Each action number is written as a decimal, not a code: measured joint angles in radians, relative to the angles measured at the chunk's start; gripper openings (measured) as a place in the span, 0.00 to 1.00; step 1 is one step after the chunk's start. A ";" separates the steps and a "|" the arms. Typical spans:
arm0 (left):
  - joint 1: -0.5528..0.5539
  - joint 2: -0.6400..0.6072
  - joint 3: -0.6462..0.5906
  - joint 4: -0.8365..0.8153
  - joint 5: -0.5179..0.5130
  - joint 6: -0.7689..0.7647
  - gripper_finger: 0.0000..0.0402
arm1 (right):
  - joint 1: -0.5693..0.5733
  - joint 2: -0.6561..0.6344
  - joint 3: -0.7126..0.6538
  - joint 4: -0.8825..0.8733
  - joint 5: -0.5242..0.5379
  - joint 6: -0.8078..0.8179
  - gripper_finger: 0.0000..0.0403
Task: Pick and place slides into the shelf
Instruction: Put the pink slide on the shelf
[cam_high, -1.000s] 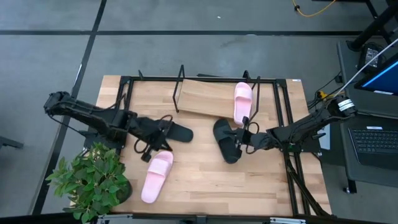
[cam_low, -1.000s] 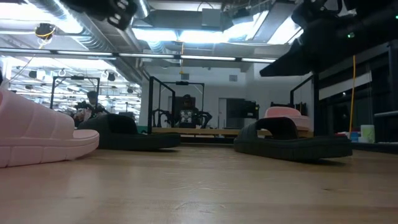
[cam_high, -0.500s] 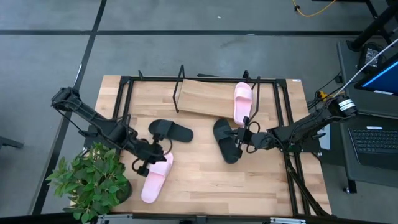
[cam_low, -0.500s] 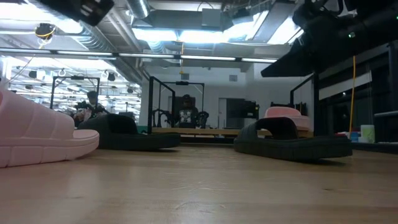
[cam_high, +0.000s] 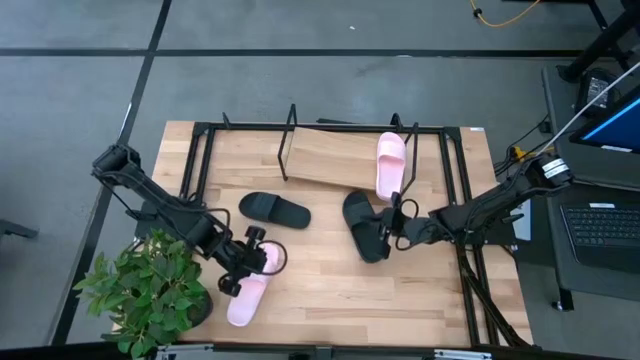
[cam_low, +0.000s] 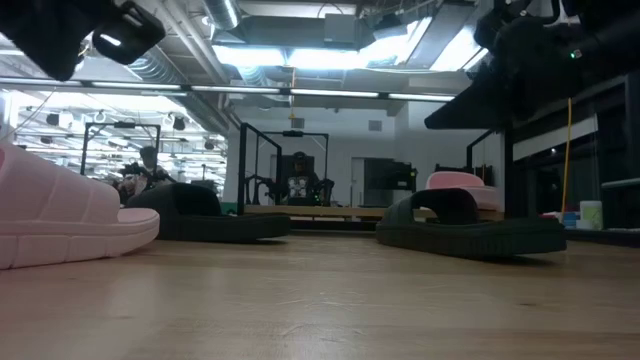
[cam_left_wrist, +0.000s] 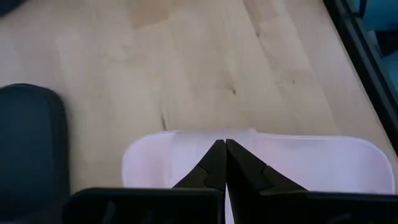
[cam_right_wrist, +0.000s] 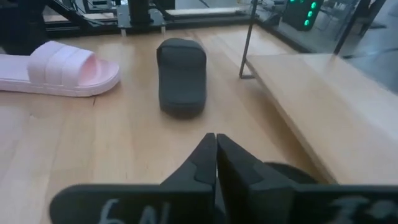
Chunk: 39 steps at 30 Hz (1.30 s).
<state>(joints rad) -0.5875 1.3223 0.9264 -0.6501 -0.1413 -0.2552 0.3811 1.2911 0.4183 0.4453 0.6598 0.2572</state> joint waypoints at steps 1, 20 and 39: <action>-0.005 0.009 0.000 0.005 0.000 -0.003 0.00 | 0.003 0.011 0.000 -0.001 0.000 0.007 0.04; -0.024 0.054 0.000 0.004 -0.029 -0.035 0.00 | 0.010 0.126 0.001 0.119 0.000 0.028 0.01; -0.060 0.054 0.000 -0.022 0.012 -0.076 0.31 | 0.010 0.125 0.001 0.179 0.000 -0.004 0.01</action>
<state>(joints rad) -0.6471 1.3766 0.9268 -0.6720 -0.1297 -0.3310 0.3908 1.4166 0.4194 0.6239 0.6601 0.2529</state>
